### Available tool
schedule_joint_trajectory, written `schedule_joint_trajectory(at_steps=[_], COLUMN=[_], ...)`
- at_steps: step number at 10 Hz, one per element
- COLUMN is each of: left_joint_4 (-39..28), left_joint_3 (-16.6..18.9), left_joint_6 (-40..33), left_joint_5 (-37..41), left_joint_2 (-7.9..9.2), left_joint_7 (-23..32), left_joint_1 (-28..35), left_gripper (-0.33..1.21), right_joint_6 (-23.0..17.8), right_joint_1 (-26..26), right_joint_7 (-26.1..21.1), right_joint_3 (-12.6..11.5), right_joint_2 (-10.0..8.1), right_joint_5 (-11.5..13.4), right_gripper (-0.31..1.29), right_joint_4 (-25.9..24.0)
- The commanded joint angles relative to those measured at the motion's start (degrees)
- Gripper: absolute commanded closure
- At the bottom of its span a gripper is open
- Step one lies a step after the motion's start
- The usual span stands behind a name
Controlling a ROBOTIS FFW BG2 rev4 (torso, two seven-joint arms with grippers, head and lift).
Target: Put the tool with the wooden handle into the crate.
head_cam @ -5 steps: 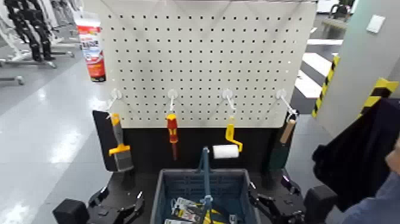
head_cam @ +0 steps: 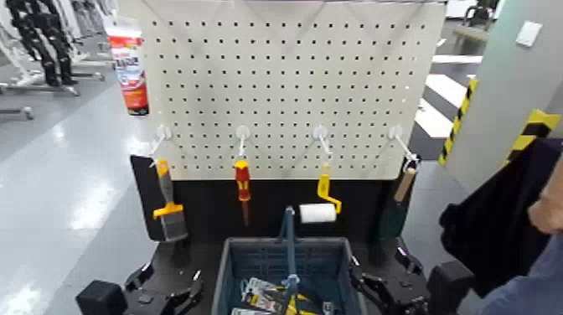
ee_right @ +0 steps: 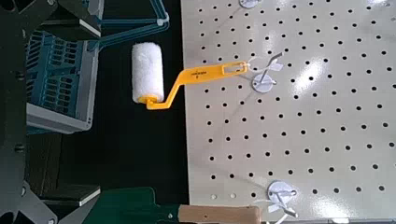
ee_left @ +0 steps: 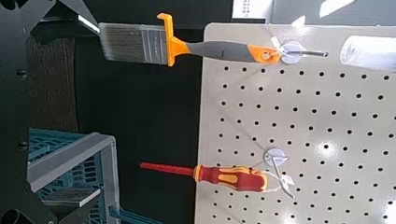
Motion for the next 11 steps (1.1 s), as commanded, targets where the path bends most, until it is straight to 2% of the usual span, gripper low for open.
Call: schedule_joint_trajectory(at_steps=[1, 2, 3, 5, 6, 9, 11], left_joint_4=[0.02, 0.02, 0.02, 0.28, 0.46, 0.55, 0.55], left_joint_3=[0.13, 0.3, 0.39, 0.39, 0.3, 0.3, 0.22], left_joint_6=[0.65, 0.74, 0.83, 0.91, 0.91, 0.91, 1.09], left_joint_5=[0.14, 0.31, 0.31, 0.4, 0.4, 0.49, 0.58], left_joint_2=[0.04, 0.04, 0.04, -0.05, -0.05, -0.05, -0.05], left_joint_7=[-0.43, -0.61, -0.61, -0.78, -0.87, -0.96, -0.96], left_joint_1=[-0.02, -0.02, 0.07, 0.07, -0.02, -0.11, -0.11], left_gripper=[0.1, 0.1, 0.1, 0.1, 0.1, 0.1, 0.1], right_joint_6=[-0.09, 0.09, 0.97, 3.87, 5.45, 9.05, 11.07], right_joint_1=[0.11, 0.37, 0.9, 1.52, 0.81, -2.7, -4.11], right_joint_7=[0.09, 0.62, 1.93, 6.68, 11.16, 20.48, 23.73], right_joint_3=[-0.07, -0.51, -2.09, -6.22, -8.68, -14.39, -17.12], right_joint_2=[0.07, 0.07, -0.01, -0.01, 0.16, -1.16, -2.12], right_joint_5=[-0.09, 0.0, 0.09, 0.97, 0.97, 1.76, 2.37], right_gripper=[0.14, 0.14, 0.14, 0.14, 0.14, 0.14, 0.14], right_joint_4=[-0.08, -0.69, -2.01, -4.91, -5.0, -4.47, -4.47])
